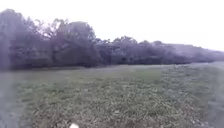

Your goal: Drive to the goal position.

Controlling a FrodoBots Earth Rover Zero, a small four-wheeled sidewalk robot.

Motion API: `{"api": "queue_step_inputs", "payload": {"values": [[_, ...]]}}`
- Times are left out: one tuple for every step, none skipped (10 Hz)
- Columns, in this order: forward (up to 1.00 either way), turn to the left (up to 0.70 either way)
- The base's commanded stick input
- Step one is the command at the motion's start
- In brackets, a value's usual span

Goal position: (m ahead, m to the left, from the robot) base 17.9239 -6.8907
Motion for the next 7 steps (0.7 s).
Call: {"api": "queue_step_inputs", "payload": {"values": [[0.7,-0.06],[0.7,0.0],[0.7,0.0],[0.7,0.0],[0.7,0.0],[0.7,0.0],[0.7,0.0]]}}
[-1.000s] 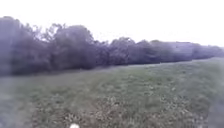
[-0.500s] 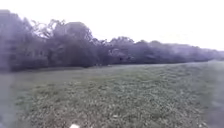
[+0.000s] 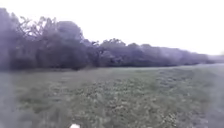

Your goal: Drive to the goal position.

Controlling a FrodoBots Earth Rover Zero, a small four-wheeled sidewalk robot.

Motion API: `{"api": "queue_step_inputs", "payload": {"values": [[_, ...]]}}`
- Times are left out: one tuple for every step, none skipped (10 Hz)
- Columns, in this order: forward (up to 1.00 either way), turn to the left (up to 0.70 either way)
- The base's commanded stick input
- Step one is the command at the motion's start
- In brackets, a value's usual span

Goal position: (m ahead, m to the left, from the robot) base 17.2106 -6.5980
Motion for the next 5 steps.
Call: {"api": "queue_step_inputs", "payload": {"values": [[0.7,0.0],[0.7,0.0],[0.7,0.0],[0.7,-0.21],[0.7,-0.21]]}}
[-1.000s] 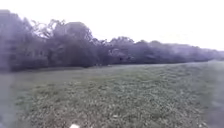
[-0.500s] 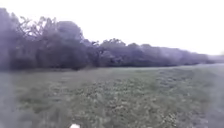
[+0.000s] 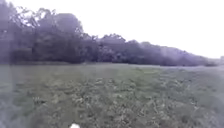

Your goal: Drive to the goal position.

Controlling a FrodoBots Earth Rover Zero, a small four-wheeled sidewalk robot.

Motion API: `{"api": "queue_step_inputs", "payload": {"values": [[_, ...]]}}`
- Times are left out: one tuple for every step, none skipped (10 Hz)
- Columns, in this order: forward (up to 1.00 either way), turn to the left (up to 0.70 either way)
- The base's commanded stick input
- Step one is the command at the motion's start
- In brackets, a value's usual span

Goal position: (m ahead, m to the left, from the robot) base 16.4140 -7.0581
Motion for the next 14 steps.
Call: {"api": "queue_step_inputs", "payload": {"values": [[0.7,0.0],[0.7,0.0],[0.7,0.0],[0.7,0.0],[0.7,0.0],[0.7,0.0],[0.7,0.0],[0.7,0.0],[0.7,0.0],[0.7,0.0],[0.7,0.0],[0.7,0.0],[0.7,0.0],[0.7,0.0]]}}
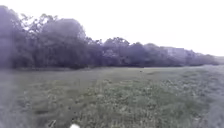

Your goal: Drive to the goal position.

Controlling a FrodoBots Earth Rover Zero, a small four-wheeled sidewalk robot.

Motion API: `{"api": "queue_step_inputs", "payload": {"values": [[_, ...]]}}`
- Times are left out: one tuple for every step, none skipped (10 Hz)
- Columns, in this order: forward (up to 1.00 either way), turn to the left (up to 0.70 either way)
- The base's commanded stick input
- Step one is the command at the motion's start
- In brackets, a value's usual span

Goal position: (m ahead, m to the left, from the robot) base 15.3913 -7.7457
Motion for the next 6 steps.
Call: {"api": "queue_step_inputs", "payload": {"values": [[0.7,0.0],[0.7,0.0],[0.7,0.0],[0.7,0.0],[0.7,0.0],[0.7,0.0]]}}
